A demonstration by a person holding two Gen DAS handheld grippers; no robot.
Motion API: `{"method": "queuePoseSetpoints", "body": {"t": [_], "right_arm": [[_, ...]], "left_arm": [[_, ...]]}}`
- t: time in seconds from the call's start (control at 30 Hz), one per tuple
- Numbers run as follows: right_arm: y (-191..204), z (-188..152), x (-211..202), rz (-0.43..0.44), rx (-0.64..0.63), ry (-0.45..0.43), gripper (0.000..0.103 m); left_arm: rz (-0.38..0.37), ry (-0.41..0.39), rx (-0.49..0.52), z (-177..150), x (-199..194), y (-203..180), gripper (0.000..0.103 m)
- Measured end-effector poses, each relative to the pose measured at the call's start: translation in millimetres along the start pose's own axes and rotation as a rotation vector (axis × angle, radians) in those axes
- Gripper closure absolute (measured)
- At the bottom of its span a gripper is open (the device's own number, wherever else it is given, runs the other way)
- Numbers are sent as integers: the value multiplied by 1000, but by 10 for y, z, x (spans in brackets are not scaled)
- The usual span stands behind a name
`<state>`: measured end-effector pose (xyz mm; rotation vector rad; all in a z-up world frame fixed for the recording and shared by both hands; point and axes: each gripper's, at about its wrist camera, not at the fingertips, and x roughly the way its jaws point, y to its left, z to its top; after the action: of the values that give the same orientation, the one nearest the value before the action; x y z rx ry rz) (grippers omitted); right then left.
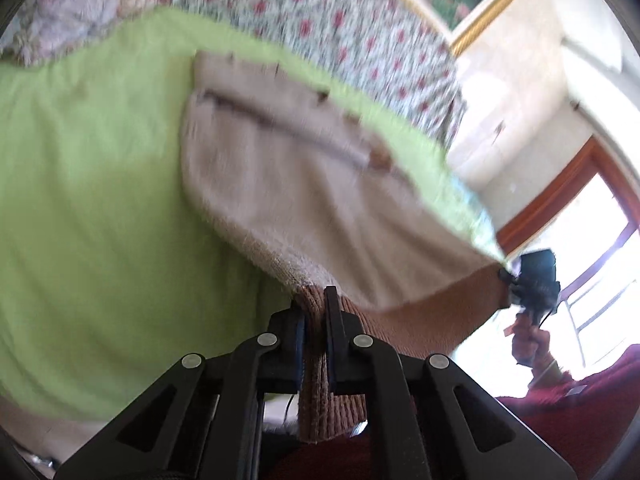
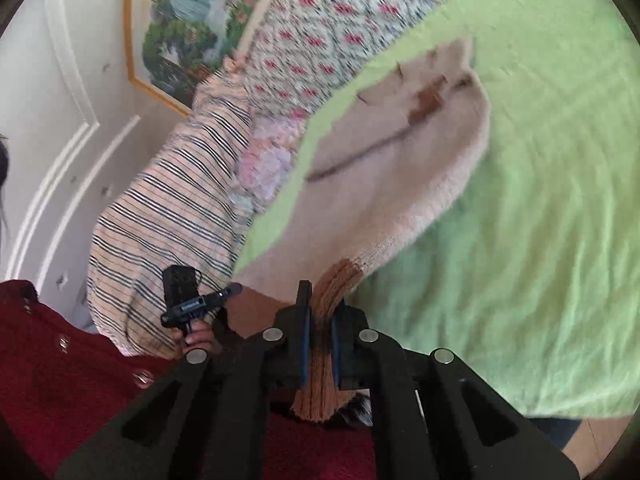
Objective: Fold small clothes
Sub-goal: 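Grasp the brown ribbed hem with both tools and fold it toward the collar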
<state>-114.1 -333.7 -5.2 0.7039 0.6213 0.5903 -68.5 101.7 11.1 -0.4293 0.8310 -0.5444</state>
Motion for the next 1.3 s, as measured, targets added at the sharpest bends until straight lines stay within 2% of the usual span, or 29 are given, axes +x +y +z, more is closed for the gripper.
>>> {"method": "queuePoseSetpoints", "body": {"t": [0.2, 0.37, 0.53, 0.67, 0.83, 1.1, 1.17, 1.2, 1.3], "right_arm": [[106, 625, 189, 35, -63, -103, 94], [-72, 1299, 410, -27, -70, -174, 94], [-400, 1968, 729, -156, -32, -196, 94], [-735, 2402, 1033, -250, 20, -184, 94], [-1127, 2679, 1407, -361, 67, -141, 94], [-1620, 2769, 1795, -496, 119, -60, 94], [-1614, 2727, 1754, -507, 129, -60, 91], [-1570, 2704, 1709, -516, 119, -74, 86], [-1176, 2547, 1532, -530, 5, -130, 78]], "left_arm": [[-14, -153, 25, 711, -62, -47, 97], [16, -233, 45, 1453, 210, -18, 97], [65, -246, 55, 2139, 677, 88, 97], [118, -218, 18, 2610, 1155, 392, 97], [185, -157, -27, 2915, 1735, 784, 97], [251, -51, -76, 3035, 2367, 1223, 96], [251, -15, -100, 2982, 2425, 1288, 92], [237, -17, -104, 2930, 2389, 1272, 91], [181, -20, -77, 2675, 2210, 1058, 85]]}}
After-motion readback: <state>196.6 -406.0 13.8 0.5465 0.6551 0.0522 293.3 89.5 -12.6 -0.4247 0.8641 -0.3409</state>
